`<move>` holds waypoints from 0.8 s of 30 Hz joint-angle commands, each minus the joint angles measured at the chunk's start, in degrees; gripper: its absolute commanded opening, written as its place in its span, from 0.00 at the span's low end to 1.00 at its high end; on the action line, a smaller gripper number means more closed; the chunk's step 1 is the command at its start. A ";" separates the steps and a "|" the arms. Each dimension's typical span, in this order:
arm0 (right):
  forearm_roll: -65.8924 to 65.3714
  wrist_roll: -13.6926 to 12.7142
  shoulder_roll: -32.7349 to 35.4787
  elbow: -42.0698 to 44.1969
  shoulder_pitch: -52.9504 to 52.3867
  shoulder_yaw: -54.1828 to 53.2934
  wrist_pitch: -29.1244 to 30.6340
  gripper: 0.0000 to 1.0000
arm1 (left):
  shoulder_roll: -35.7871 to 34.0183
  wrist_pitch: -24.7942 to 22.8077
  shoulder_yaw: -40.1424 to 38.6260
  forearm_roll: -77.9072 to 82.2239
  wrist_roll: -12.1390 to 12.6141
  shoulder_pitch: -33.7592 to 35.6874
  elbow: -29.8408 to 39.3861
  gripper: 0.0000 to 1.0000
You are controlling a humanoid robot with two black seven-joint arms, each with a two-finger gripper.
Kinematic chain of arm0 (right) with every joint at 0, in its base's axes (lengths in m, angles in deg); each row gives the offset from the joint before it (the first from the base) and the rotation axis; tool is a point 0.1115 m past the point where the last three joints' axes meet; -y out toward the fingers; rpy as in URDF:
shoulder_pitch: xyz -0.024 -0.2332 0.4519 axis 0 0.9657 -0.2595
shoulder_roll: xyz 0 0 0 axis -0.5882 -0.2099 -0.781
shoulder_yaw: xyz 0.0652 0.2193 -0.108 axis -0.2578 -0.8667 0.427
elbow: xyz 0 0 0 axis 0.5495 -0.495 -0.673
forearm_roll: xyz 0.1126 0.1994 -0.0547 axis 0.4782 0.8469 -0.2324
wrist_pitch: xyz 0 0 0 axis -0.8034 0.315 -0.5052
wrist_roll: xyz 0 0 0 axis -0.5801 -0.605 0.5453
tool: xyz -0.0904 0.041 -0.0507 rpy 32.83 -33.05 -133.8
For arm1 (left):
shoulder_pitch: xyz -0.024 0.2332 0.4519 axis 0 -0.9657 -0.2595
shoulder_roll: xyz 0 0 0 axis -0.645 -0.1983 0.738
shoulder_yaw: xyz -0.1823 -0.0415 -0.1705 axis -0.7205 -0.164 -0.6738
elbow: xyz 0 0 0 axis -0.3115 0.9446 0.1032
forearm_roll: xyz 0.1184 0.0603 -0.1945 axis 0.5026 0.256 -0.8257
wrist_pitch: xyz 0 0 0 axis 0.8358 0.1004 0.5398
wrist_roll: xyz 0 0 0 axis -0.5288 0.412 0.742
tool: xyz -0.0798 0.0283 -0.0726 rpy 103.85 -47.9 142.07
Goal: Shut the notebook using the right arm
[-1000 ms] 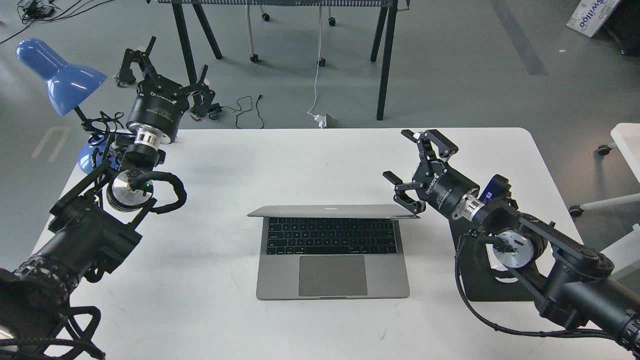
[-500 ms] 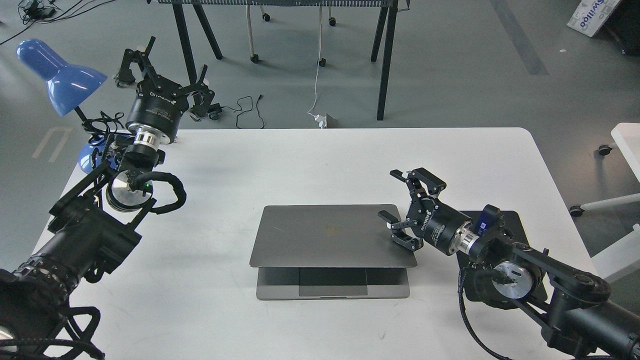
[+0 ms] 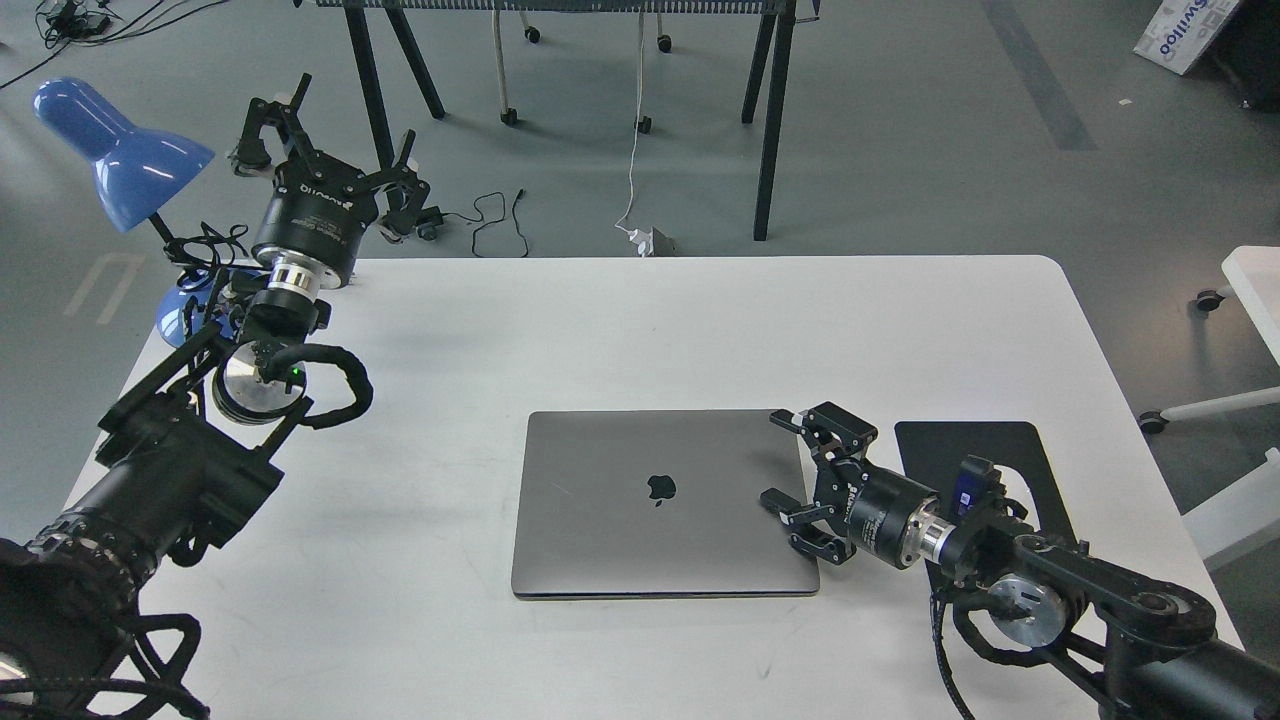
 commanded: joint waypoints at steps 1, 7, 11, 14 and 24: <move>-0.35 -0.01 0.00 0.10 0.41 0.00 -0.03 1.00 | 0.00 0.00 -0.09 -0.08 0.00 -0.07 -0.01 1.00; -0.35 -0.01 0.00 -0.08 0.59 -0.09 -0.12 1.00 | 0.00 0.00 -0.09 -0.08 -0.09 -0.07 0.08 1.00; -0.09 0.17 0.35 -0.43 0.24 -2.54 -0.12 1.00 | 0.00 0.00 -0.09 -0.08 -0.09 -0.07 0.08 1.00; 0.09 0.26 0.70 -0.87 0.24 -9.47 0.23 1.00 | 0.00 0.00 -0.09 -0.08 -0.09 -0.07 0.08 1.00; 1.58 -1.06 0.00 -0.08 -3.10 -32.24 -0.21 1.00 | 0.00 0.05 -0.09 -0.08 -0.08 -0.07 0.08 1.00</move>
